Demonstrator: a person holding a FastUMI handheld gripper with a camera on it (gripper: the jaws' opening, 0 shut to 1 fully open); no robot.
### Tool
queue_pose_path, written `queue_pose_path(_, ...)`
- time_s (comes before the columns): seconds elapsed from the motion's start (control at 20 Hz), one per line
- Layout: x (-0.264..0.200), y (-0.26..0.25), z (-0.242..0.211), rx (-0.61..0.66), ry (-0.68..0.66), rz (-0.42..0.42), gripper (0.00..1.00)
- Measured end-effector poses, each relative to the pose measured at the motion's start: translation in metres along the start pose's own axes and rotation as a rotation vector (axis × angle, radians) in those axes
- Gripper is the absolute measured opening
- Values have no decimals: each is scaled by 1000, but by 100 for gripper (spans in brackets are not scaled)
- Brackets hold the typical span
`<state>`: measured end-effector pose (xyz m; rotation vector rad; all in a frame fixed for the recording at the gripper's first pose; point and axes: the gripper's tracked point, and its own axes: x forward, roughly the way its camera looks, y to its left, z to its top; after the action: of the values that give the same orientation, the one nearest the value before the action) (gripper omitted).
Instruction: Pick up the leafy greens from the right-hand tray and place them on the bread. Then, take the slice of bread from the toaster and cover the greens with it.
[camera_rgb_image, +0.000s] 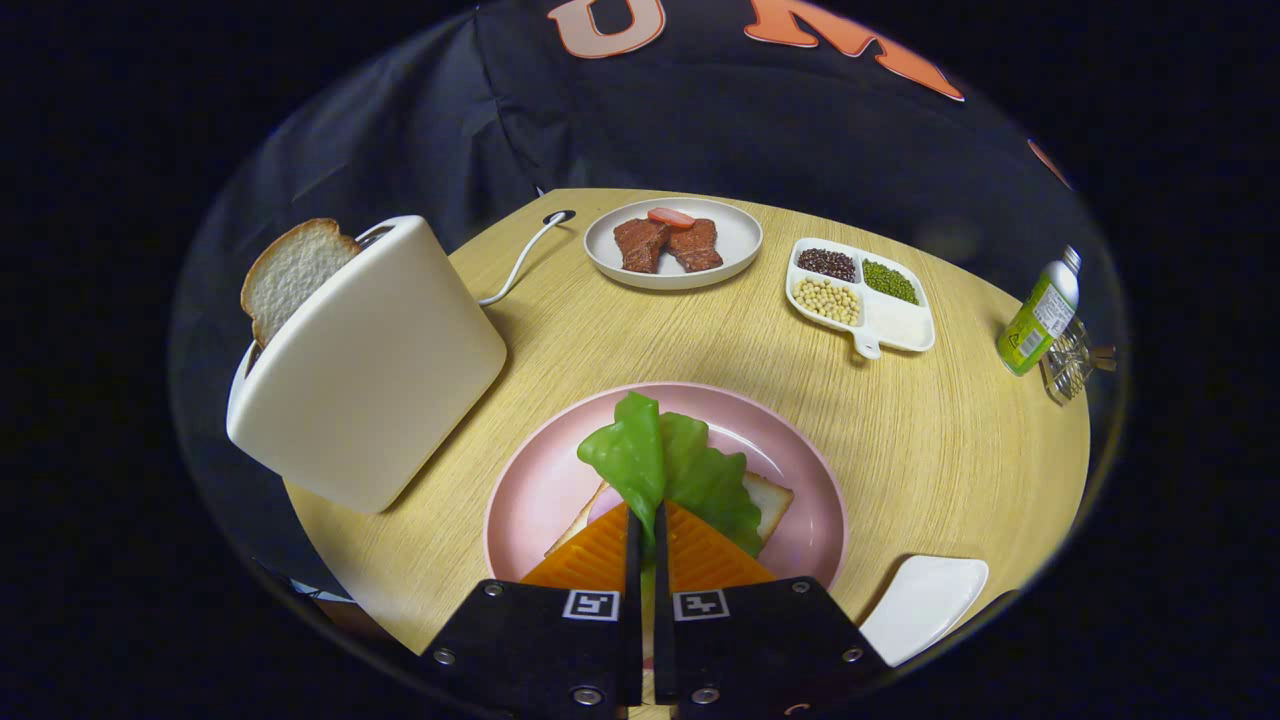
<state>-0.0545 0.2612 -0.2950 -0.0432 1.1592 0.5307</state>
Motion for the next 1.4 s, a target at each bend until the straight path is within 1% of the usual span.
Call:
queue_pose_path(0.1,3,3,-1,1,7,3,8)
queue_pose_path(0.3,2,8,2,-15,-4,10,17)
queue_pose_path(0.4,-3,13,7,-9,-13,32,26)
queue_pose_path(0.45,-8,16,11,2,-17,44,32)
queue_pose_path(0.5,-13,19,18,11,-30,56,35)
queue_pose_path(0.55,-18,19,26,14,-45,59,41)
queue_pose_path(0.6,-24,20,35,19,-66,57,43)
queue_pose_path(0.65,-30,23,46,24,-84,64,49)
queue_pose_path(0.7,-37,32,58,38,-103,98,50)
queue_pose_path(0.75,-44,42,69,61,-116,137,56)
queue_pose_path(0.8,-50,51,79,88,-126,172,59)
queue_pose_path(0.85,-56,58,91,112,-137,201,65)
queue_pose_path(0.95,-65,70,110,129,-144,235,77)
queue_pose_path(1.0,-69,76,118,131,-142,248,81)
queue_pose_path(1.05,-71,82,126,132,-138,258,89)
queue_pose_path(1.15,-76,100,139,136,-120,291,98)
queue_pose_path(1.4,-83,146,162,105,-71,352,98)
